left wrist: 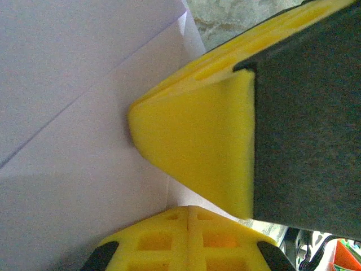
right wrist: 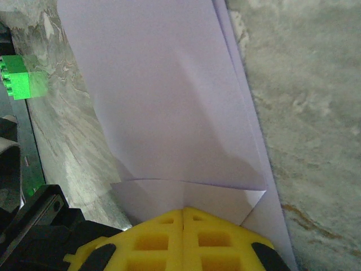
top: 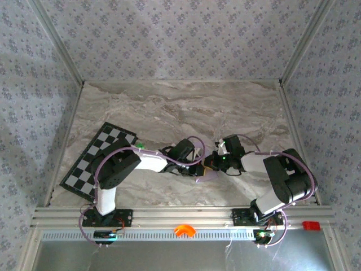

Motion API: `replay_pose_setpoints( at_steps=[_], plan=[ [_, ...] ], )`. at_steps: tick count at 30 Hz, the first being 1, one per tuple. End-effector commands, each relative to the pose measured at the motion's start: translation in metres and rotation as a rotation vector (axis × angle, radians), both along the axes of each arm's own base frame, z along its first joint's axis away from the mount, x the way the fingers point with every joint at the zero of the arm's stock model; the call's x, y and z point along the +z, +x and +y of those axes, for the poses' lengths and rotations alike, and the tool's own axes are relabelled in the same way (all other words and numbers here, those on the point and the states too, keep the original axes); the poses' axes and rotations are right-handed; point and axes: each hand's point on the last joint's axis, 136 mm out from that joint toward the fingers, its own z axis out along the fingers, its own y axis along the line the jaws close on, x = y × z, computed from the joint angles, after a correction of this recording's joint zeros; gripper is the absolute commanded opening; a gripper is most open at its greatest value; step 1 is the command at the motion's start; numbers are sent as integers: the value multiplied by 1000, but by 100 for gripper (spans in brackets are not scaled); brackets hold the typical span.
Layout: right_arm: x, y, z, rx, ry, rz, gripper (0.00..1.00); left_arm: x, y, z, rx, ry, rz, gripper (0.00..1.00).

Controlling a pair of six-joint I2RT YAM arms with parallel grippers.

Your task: Fold a paper plane with a square sheet of paper (pick it up from the middle)

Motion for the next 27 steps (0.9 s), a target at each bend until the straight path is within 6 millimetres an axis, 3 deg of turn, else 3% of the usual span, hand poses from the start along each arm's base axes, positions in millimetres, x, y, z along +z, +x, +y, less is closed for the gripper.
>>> replay_pose_setpoints(
  at_steps=[1, 19, 27],
  plan=[
    [-45, -31, -31, -59, -173, 155, 1, -10, -14, 4, -17, 28, 25, 2],
    [-47, -33, -32, -62, -178, 161, 1, -11, -36, 29, -46, 121, -7, 2],
    [-47, -32, -32, -64, -174, 158, 2, -9, -43, 26, -94, 140, -12, 3]
  ],
)
